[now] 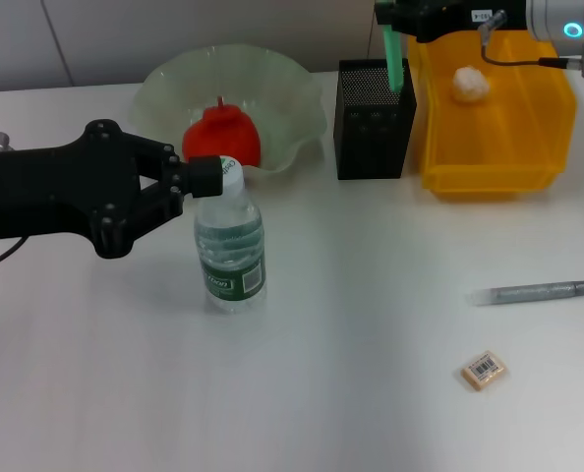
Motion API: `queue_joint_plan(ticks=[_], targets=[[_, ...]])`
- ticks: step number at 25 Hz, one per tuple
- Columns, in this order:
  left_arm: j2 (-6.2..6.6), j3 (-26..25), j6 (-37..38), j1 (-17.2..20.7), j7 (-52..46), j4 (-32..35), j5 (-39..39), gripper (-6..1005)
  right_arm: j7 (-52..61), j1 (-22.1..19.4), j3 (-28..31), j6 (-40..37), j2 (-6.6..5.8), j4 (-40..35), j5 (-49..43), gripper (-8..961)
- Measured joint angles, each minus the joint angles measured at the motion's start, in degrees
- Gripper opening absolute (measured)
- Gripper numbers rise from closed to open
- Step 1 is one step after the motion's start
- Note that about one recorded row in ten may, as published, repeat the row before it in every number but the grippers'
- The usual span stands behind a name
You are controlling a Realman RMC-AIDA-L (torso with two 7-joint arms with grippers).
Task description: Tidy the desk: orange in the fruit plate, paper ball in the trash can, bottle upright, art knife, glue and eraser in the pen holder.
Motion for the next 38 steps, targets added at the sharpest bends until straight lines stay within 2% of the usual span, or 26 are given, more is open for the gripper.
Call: queue_joint_plan(ticks=[11,17,38], targets=[[0.14,0.0,0.11,0.02,0.27,0.52,0.07,9,2.32,0.22,0.41,0.71,-0.22,1.01,0.08,196],[0.31,-0.08,0.16,-0.05,0.29,0.52,0.03,8,5.37,0.24,-0.33,0.65,-0.96,1.63,-0.56,196],[0.35,-0.09,-0.08,0.08,0.37,0.68,0.04,8,6.92,0.37,-0.95,1.1,-0.94,4.07,-2.65,205]])
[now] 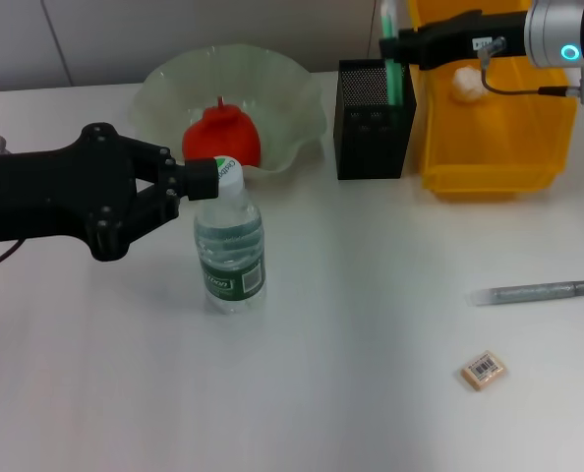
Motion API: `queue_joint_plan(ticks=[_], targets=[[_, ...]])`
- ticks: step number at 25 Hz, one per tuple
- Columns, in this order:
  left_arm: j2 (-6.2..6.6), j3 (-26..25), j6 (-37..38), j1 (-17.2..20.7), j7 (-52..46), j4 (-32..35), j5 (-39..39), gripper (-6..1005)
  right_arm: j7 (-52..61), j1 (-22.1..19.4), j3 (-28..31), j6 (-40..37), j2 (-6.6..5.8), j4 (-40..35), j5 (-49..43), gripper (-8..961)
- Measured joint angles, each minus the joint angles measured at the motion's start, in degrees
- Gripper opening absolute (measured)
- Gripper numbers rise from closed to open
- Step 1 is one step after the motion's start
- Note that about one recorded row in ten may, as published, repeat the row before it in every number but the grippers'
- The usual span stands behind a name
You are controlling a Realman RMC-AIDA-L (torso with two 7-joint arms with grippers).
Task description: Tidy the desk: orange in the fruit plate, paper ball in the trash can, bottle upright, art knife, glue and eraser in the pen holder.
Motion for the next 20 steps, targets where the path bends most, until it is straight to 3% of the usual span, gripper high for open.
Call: queue_joint_plan(ticks=[13,20], targets=[[-0.09,0.0,-0.12,0.33,0.01,0.1,-0.06,8,2.37,-0.29,0.0,-0.29,0.28,-2.33,-1.16,293],[0.03,0.0,-0.08,0.49,0.04,0.19,-0.06,8,9.49,-1.02,-0.15,-7.65,0.83,-11.62,-4.54,314]])
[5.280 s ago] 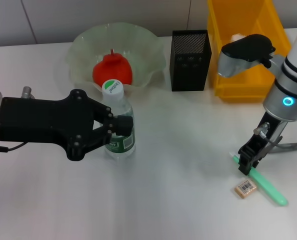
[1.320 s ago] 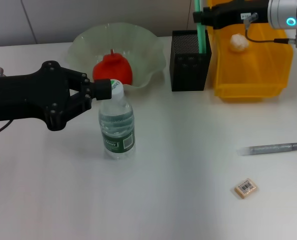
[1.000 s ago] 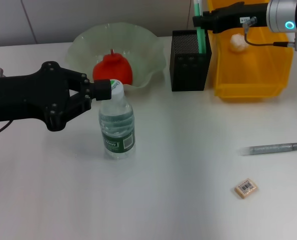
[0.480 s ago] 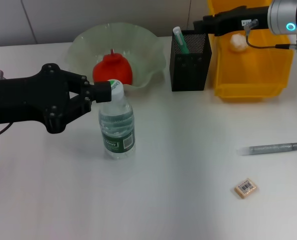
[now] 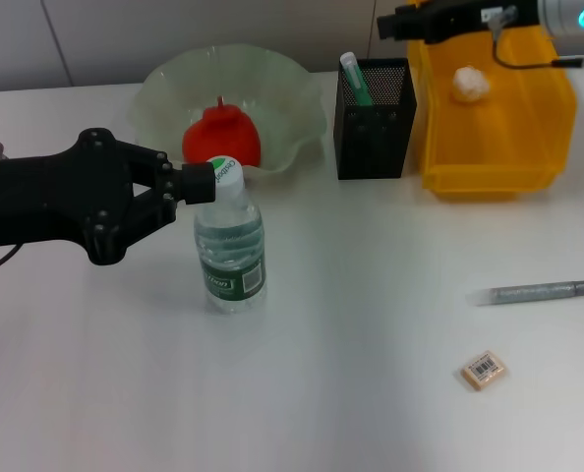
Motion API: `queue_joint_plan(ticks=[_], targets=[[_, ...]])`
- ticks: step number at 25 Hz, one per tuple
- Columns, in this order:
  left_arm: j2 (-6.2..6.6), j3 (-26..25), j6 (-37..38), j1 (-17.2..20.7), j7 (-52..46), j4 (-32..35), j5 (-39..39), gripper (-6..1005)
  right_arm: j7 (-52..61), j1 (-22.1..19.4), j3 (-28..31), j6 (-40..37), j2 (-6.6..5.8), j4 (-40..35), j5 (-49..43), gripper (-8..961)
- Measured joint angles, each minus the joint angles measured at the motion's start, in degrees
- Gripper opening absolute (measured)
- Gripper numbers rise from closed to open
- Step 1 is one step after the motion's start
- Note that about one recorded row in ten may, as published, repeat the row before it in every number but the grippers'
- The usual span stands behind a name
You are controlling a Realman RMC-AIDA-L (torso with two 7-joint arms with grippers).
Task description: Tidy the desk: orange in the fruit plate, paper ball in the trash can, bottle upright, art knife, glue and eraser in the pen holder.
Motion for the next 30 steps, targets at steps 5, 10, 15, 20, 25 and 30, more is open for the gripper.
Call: queue_joint_plan(ticks=[5,10,15,20,25,30], targets=[[0.02,0.0,0.02,-0.02,0.1,0.15,0.01,8,7.2,-0.17,-0.01,-7.76,0.27,-10.14,-3.82,312],[0.06,0.0,-0.04,0.12,0.76,0.36,0.02,8,12.5,-0.62,0.0,-14.01,-0.05,-17.03,-5.74,311],[0.06,0.02,-0.04,0.13,0.76,0.44,0.02,8,18.61,-1.34,-0.27,-22.27,0.17,-24.17,-10.28,309],[0.05,0.1,-0.04,0.21,0.76,0.45,0.11,8,26.15,-4.35,-1.55,-31.11,1.07,-31.21,-13.87,307],[-0.21,0.3,0.01,0.22,0.76,0.63,0.3,8,30.53,-8.35,-5.93,-36.6,2.72,-37.57,-19.12,306],[-0.37,0.51,0.07,0.11,0.76,1.16,0.33,8,30.57,-9.69,-8.13,-40.45,4.1,-36.66,-19.51,308]])
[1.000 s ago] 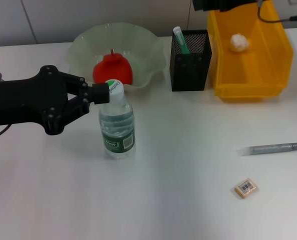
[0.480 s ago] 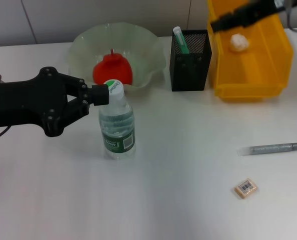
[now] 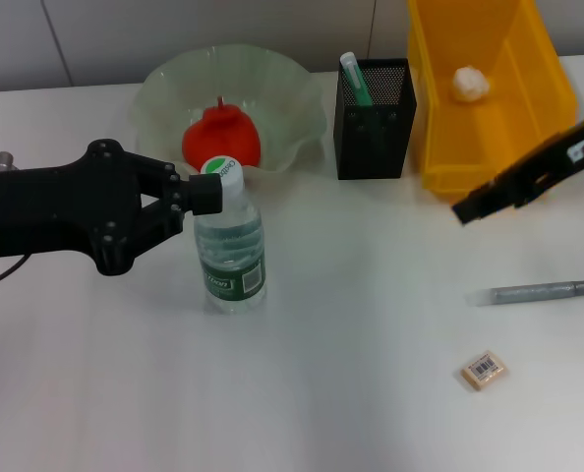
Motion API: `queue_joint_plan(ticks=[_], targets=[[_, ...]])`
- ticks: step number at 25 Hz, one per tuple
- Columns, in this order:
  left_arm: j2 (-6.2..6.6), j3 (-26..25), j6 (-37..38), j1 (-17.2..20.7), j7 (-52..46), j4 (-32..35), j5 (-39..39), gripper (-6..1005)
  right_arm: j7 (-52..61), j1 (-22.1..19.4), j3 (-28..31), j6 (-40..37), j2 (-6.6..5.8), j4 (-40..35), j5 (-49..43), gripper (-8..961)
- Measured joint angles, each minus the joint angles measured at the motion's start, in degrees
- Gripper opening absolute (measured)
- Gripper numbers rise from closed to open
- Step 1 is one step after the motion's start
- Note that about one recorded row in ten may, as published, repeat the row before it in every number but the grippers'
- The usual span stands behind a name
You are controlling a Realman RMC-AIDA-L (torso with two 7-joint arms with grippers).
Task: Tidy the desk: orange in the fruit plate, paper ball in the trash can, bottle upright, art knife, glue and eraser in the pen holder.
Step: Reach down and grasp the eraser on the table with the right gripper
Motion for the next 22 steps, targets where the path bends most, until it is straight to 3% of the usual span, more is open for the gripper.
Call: queue_joint_plan(ticks=[10,22], targets=[[-0.02,-0.45,0.75,0.18,0.0,1.39,0.23,7,1.68,-0.27,-1.01,-0.83,2.79,4.83,2.15,312],[0.37,-0.63,3.37,0.64,1.89,2.96,-0.02,7,14.12,-0.66,-7.75,-2.33,2.87,2.97,2.95,333]])
